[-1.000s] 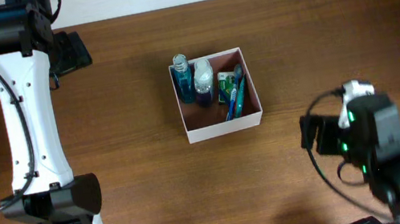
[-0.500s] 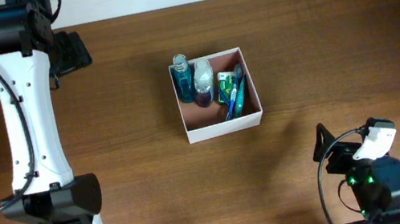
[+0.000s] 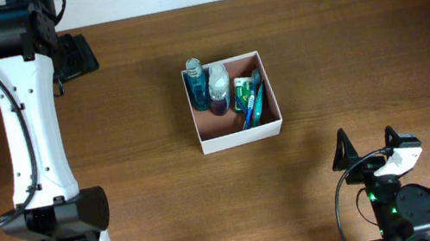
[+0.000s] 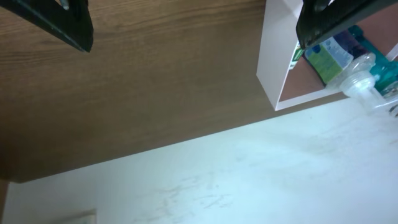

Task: Pack container

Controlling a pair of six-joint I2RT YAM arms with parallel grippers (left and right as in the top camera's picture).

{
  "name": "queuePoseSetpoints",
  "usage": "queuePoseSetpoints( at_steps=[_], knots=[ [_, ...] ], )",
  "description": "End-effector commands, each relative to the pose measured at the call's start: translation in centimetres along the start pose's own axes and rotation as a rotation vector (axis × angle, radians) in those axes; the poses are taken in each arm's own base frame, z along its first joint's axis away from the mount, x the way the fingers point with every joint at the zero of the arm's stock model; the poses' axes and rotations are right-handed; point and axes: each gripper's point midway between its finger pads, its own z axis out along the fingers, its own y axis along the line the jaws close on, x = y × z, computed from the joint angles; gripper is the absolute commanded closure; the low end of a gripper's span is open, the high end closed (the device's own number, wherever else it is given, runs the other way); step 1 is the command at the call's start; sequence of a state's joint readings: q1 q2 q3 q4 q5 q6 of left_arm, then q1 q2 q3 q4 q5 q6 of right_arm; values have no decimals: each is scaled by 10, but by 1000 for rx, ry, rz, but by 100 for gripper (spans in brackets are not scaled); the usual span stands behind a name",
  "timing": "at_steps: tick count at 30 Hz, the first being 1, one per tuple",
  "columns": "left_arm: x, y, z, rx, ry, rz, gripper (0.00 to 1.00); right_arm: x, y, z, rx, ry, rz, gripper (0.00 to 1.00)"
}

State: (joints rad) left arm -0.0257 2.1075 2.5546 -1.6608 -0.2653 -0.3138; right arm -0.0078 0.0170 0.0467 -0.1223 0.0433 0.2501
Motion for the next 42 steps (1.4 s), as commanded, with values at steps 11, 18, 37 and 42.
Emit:
queuePoseSetpoints(
  at_steps=[11, 18, 37, 42],
  knots=[
    [0, 2, -3, 1, -5, -14, 1, 9, 8, 1, -59, 13, -146, 1],
    [0, 2, -3, 1, -5, -14, 1, 9, 7, 1, -56, 12, -149, 2],
    [0, 2, -3, 0, -5, -14, 1, 9, 7, 1, -56, 12, -148, 2],
    [0, 2, -3, 1, -5, -14, 1, 9, 7, 1, -56, 12, -148, 2]
  ],
)
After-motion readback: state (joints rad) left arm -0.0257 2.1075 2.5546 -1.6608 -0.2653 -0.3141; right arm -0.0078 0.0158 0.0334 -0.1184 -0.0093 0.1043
